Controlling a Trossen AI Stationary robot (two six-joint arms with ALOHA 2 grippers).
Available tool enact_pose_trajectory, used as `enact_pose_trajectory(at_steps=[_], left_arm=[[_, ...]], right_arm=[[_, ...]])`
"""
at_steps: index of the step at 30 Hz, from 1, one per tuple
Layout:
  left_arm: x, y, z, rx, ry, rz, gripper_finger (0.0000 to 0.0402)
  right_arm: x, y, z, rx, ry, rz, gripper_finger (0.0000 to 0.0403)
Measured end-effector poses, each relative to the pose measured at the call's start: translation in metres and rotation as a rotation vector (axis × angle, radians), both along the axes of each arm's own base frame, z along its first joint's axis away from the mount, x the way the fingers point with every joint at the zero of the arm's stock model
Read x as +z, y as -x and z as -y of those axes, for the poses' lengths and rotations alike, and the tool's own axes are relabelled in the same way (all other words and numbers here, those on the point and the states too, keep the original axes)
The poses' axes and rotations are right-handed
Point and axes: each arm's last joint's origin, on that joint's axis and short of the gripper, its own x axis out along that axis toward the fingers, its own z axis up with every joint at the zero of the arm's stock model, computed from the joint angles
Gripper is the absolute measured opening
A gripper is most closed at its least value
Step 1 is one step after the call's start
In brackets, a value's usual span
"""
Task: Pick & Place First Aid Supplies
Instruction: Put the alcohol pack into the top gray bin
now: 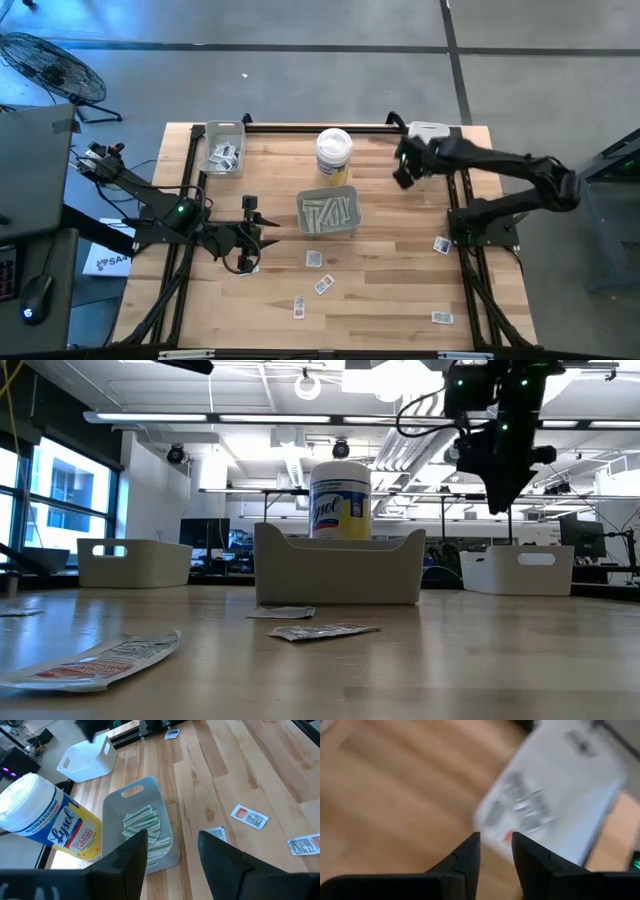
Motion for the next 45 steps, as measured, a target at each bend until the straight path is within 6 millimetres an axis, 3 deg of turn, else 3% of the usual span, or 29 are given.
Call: enact_pose_trajectory(at_steps=[9, 15, 36, 40, 45], left_arm=[[0.0, 0.0, 0.0, 0.0, 0.0, 0.0, 0.017], [0.0, 0.0, 0.0, 0.0, 0.0, 0.0, 0.017], [0.0, 0.0, 0.0, 0.0, 0.0, 0.0, 0.017], [0.0, 0.0, 0.0, 0.0, 0.0, 0.0, 0.017], [0.0, 0.0, 0.0, 0.001, 0.0, 0.0, 0.017]], right_arm=[[-0.028, -0.017, -0.081, 0.108, -0.116, -0.041, 0.007], [-0.031, -0.018, -0.115, 0.102, -0.122, 0.008, 0.0057], [-0.034, -0.022, -0.159, 0.019, -0.148, 0.218, 0.0039], [-0.053, -0.029, -0.167, -0.077, -0.247, 0.119, 0.0037], [-0.078, -0.028, -0.172, -0.243, -0.335, -0.137, 0.0049]])
